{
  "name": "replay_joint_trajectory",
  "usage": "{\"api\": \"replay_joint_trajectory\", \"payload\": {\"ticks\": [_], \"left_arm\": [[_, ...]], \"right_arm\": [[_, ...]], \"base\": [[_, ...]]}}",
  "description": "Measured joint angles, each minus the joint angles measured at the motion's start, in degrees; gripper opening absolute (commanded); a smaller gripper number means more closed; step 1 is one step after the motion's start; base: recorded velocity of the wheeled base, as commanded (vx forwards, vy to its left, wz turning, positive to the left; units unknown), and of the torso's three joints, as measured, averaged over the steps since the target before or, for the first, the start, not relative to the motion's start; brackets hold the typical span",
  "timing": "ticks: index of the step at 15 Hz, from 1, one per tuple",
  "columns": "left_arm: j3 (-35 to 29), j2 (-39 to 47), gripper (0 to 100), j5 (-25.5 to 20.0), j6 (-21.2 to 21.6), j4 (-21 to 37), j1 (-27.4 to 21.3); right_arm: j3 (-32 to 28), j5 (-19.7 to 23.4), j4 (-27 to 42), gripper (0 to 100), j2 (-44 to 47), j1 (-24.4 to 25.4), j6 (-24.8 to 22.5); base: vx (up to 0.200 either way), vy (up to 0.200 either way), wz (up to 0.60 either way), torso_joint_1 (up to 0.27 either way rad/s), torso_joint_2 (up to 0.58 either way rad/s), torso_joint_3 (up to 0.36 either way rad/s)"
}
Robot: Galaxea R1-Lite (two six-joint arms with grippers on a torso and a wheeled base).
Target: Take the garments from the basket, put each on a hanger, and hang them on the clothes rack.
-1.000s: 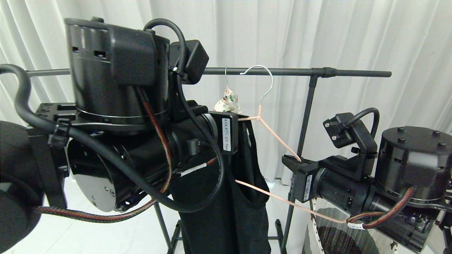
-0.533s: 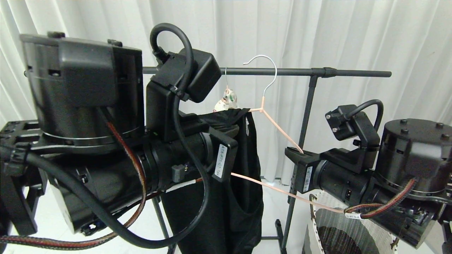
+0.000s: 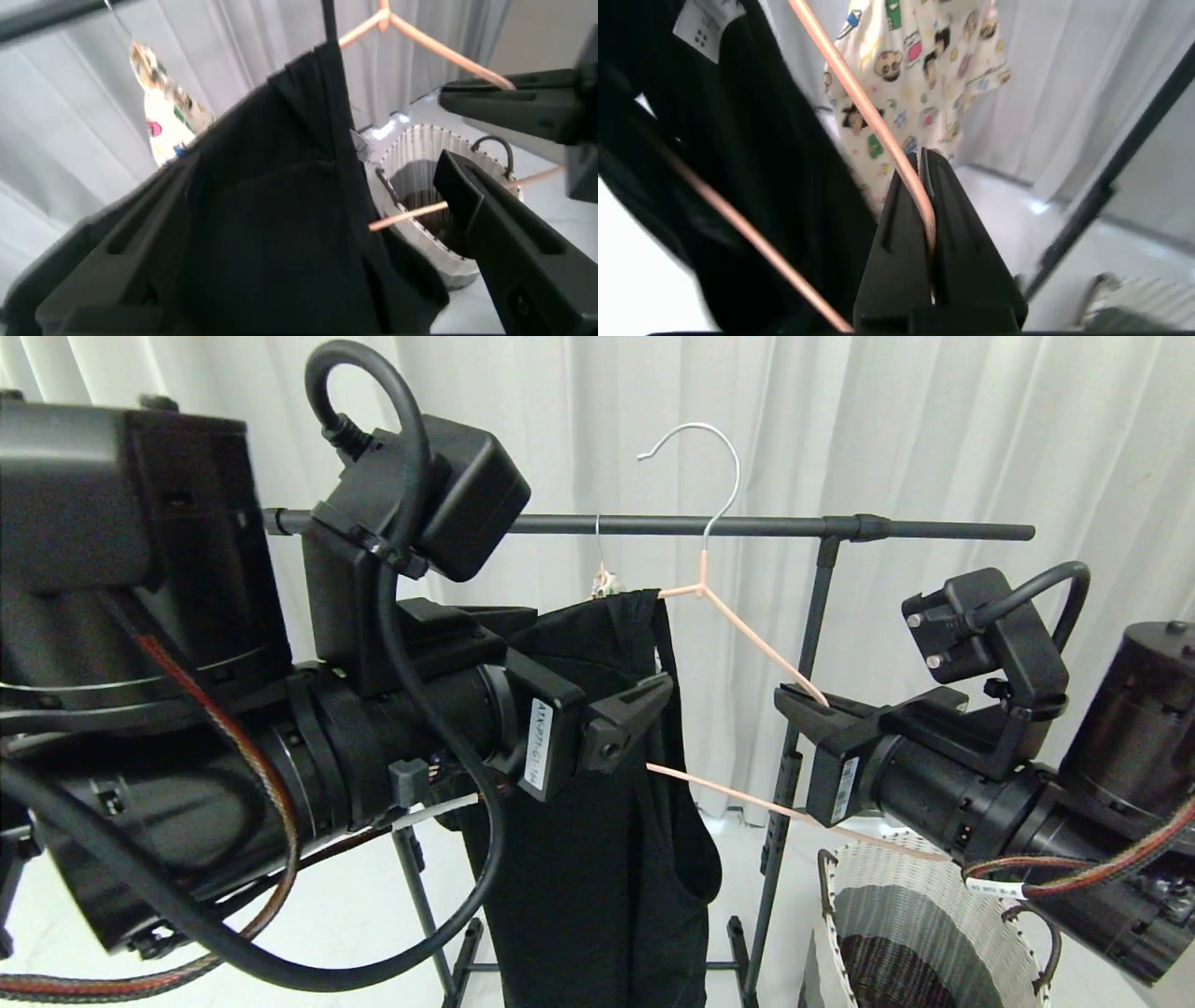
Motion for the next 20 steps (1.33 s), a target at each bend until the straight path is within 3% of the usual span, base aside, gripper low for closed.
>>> {"api": "replay_joint_trajectory", "payload": {"ticks": [6,9,10,12,14,20], "left_arm": [[2.0,-3.3,100,-4.6,1.1,0.1,1.7],[5.2,-5.3,100,-18.3,1.3,0.0,7.4],[7.1,-5.9,100,-21.1,1.4,0.0,8.3],[11.3,-7.1,100,-25.4,1.9,0.1,8.7],[14.1,-7.9,100,-34.3,2.3,0.1,7.9],[15.1,-1.9,100,-35.9,6.2,-1.2,6.8]], "right_arm": [[5.9,2.1,-3.8,0,-1.6,-1.8,-4.8],[11.4,7.4,-3.7,0,-5.0,-2.1,-7.6],[13.1,8.5,-3.7,0,-6.5,-2.1,-8.5],[16.0,10.1,-3.7,0,-9.6,-2.1,-10.0],[18.8,10.8,-3.6,0,-12.3,-2.0,-10.5],[22.1,11.3,-3.5,0,-16.4,1.7,-13.1]], "base": [[0.0,0.0,0.0,0.0,0.0,0.0],[0.0,0.0,0.0,0.0,0.0,0.0],[0.0,0.0,0.0,0.0,0.0,0.0],[0.0,0.0,0.0,0.0,0.0,0.0],[0.0,0.0,0.0,0.0,0.0,0.0],[0.0,0.0,0.0,0.0,0.0,0.0]]}}
